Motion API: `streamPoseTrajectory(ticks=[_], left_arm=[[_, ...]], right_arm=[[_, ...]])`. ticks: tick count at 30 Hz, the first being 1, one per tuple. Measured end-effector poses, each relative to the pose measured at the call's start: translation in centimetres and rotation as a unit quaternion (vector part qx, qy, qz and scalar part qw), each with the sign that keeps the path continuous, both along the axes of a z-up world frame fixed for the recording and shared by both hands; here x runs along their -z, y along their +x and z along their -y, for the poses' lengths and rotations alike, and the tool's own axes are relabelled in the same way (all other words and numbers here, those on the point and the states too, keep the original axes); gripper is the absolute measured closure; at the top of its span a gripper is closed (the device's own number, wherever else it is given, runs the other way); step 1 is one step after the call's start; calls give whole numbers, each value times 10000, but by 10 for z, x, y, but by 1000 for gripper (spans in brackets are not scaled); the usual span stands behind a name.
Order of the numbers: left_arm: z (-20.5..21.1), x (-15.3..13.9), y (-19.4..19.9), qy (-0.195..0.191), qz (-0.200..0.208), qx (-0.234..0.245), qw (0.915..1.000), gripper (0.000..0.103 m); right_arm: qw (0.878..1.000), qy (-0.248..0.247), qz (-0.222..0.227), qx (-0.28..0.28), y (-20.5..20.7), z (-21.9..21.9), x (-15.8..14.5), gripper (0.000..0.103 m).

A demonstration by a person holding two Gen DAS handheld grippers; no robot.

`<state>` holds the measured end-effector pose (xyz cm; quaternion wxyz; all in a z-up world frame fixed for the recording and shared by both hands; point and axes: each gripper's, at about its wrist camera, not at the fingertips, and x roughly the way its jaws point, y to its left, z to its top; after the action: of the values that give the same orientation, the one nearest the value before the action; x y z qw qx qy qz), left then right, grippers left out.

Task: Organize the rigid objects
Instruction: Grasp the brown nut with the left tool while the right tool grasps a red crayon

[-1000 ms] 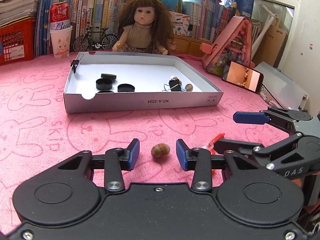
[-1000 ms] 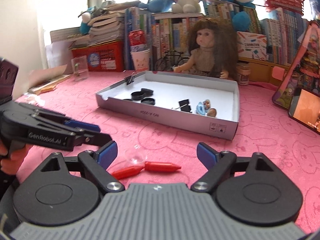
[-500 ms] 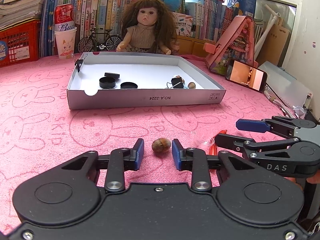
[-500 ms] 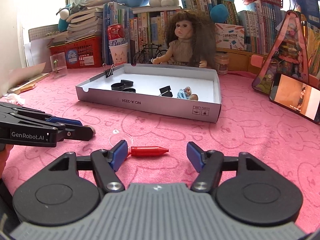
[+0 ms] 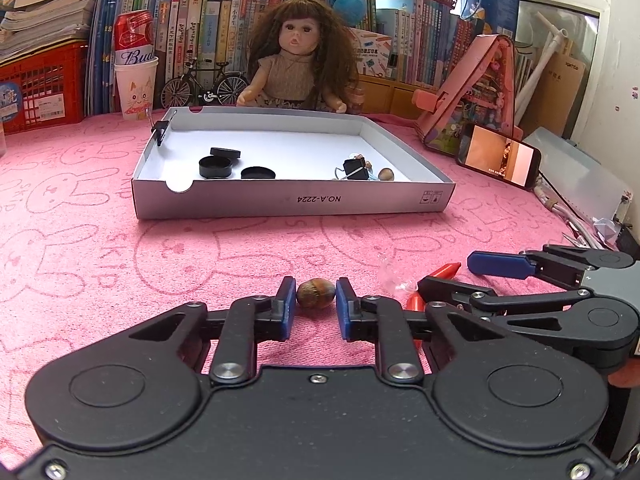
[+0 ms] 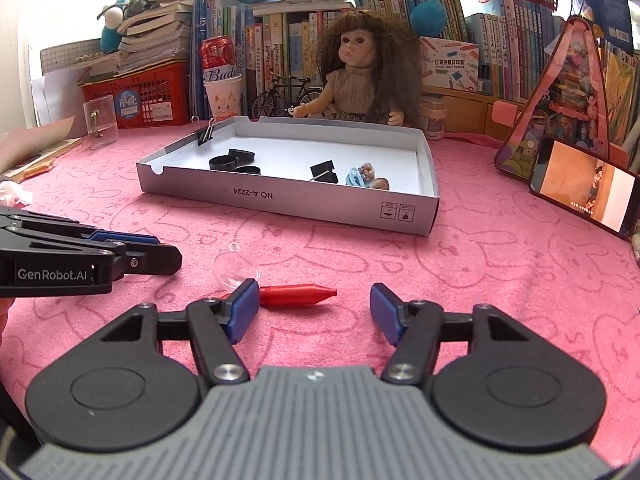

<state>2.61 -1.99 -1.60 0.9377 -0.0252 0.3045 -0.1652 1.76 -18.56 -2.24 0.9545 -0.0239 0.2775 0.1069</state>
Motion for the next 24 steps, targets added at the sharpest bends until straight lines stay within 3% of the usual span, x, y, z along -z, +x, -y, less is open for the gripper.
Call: streamPoseTrajectory(ticks=[10,24], left_arm=[[3,1,-2,5,31,-41,10000,83],[1,-8,3,-37,126,-101,9999,83]], right_arm=[[9999,54,42,155,-1,1,1,55],[9991,292,128,284,3,7,-7,55]])
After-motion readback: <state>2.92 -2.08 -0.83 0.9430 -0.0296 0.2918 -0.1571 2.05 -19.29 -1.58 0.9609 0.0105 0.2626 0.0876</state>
